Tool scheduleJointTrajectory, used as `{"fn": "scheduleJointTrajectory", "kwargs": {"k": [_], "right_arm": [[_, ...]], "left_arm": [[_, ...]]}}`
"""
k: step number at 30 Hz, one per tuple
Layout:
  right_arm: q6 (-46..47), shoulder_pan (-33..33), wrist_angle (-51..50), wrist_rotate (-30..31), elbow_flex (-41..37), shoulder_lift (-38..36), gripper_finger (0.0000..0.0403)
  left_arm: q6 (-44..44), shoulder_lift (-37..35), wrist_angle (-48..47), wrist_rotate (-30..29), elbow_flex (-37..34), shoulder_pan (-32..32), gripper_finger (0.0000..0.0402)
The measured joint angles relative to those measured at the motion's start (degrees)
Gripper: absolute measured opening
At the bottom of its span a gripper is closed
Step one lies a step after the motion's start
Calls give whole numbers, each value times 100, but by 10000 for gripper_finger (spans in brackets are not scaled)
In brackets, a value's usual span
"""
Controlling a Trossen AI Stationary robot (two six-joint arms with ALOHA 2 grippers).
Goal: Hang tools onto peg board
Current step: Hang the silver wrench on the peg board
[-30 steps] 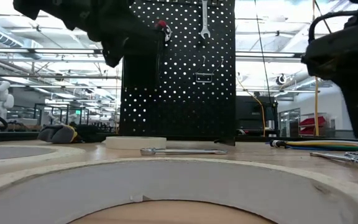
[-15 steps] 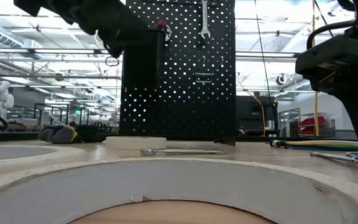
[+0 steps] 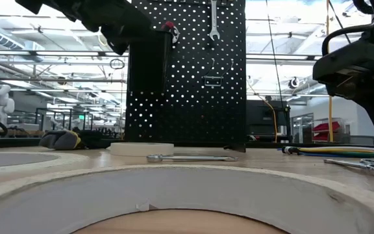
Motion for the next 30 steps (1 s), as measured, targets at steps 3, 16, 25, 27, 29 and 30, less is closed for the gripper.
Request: {"fn": "scheduleJointTrajectory", "kwargs": {"k": [3,16,25,27,29,30], "right_arm": [[-57,0,-1,21,0,0,134],[-443,0,-69,-35,56,571,88],[-894,-251,-1211,196,-5,250,19],[-974,-340,-1195,362,-29,115,20],[-1020,-399,-1224,574,-37,-37,13],[-1021,-422,-1238,635,-36,-116,7]], "left_arm": [[46,0,2,0,0,4,121],[37,0,4,0,0,39,121],[19,2,4,-4,0,46,121],[-5,2,14,-4,0,46,121],[-5,2,82,1,0,58,121],[-7,2,127,10,0,64,121]]}}
